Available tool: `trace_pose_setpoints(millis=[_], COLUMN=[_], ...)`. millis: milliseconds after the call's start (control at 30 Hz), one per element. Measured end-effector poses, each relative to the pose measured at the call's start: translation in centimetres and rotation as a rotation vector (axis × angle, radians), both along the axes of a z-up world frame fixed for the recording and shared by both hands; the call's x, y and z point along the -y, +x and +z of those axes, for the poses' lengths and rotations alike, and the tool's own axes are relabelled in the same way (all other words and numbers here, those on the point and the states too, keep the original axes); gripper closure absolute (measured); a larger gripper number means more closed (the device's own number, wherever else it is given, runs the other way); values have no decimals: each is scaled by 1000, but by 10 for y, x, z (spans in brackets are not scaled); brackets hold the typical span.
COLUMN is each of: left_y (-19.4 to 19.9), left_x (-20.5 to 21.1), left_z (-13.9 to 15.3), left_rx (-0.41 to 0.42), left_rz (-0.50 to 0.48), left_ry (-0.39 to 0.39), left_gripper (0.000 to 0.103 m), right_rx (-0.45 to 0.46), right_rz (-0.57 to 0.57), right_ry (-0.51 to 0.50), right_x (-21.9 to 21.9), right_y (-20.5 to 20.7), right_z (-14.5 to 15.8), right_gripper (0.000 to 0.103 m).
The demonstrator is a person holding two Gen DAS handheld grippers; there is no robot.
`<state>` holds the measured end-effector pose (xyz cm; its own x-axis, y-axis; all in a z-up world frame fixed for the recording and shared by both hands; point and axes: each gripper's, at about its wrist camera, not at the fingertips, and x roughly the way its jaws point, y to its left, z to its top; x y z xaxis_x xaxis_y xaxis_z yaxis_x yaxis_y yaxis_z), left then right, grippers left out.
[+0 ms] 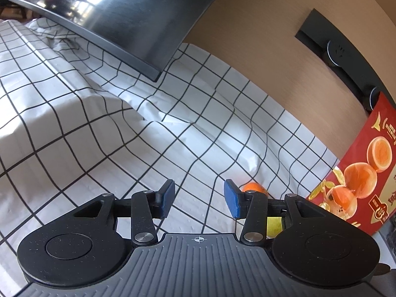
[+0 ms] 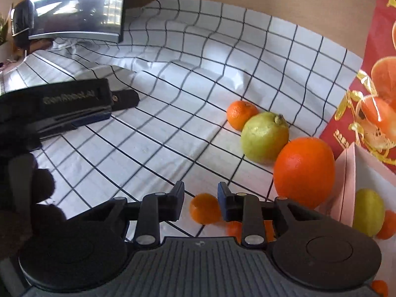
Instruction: Organize fruits
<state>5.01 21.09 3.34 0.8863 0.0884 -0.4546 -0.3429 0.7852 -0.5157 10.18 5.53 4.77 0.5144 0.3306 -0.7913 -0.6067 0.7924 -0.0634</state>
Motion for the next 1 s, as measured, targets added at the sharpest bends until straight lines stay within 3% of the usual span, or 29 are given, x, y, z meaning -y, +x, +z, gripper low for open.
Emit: trace_pose_setpoints(millis=[267,400,633,800,833,1000], left_y=[4,7,12,11,11,12], left_x=[3,13,29,24,23,26], left_z=[-5,-6,-9,-11,-11,-12], left_rx=[-27,-33,-51,-52,-53,-56], left_rz=[-30,-75,-140,-126,-125,-144], left_ry=[-1,17,49,31,24,27], left_gripper=[54,54,54,54,54,54], right_rx=[12,-32,-64,-142,-130,-98], right_rz=[6,25,54,63,52,24], right_ry=[-19,76,139,190,192,174], right_x=[6,32,79,80,79,77], right_y=[-8,-24,-52,-52,-53,-49], right_z=[0,21,36,14,10,-1], right_gripper=[78,89,88,70,61,62])
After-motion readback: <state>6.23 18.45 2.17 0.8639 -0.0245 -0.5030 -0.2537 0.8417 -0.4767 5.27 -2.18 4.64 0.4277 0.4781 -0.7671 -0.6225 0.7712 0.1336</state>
